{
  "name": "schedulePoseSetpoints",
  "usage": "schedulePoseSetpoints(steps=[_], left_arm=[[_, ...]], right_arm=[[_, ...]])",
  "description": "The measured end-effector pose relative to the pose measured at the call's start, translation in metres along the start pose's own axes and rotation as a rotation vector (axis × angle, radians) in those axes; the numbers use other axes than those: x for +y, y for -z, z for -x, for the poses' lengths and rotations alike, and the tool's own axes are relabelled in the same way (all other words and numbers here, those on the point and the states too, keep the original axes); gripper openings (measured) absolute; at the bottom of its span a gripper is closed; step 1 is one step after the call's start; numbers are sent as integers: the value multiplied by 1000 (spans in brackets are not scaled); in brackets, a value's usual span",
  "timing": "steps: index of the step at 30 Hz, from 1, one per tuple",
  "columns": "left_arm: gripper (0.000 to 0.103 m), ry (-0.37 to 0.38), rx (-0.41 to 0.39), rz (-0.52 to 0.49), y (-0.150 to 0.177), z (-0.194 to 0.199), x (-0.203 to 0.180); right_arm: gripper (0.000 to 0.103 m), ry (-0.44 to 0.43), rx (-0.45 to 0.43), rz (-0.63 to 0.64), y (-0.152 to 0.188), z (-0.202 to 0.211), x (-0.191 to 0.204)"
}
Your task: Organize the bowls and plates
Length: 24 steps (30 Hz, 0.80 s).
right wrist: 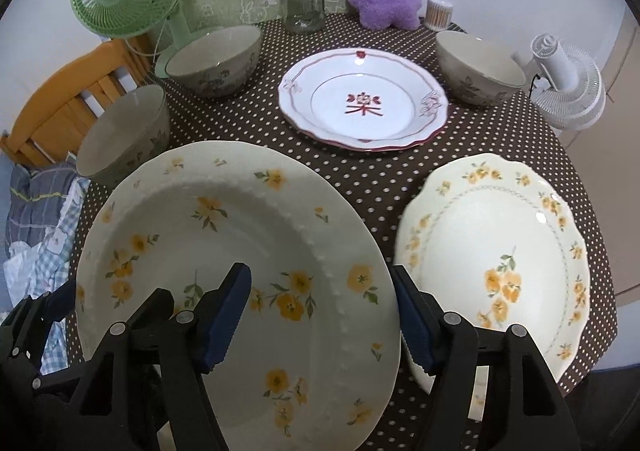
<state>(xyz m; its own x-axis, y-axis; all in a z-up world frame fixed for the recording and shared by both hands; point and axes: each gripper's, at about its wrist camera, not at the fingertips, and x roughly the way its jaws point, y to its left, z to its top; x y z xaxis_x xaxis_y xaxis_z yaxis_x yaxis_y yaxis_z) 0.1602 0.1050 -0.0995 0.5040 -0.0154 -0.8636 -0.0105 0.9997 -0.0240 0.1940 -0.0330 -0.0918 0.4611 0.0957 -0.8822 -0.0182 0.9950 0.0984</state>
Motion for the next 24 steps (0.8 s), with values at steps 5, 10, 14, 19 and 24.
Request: schedulePoseSetpoints(steps=[5,10,14,19,24], left_arm=[[81,-1,-16,-3,1,10,-24],[81,5,-28,-7,1,17,-52],[81,17,-31,-8,3,19,-72],[81,32,-25,-15,5,19,-97],[81,43,-12,-27,6,15,-121]], right_arm=[[72,-4,-17,1,1,13,-20],[71,0,-28,-6,1,24,-44],[71,11,-36,-7,3,31,-65],[71,28,-32,-20,4,35,-92],[71,40,-22,-36,6,34,-118]])
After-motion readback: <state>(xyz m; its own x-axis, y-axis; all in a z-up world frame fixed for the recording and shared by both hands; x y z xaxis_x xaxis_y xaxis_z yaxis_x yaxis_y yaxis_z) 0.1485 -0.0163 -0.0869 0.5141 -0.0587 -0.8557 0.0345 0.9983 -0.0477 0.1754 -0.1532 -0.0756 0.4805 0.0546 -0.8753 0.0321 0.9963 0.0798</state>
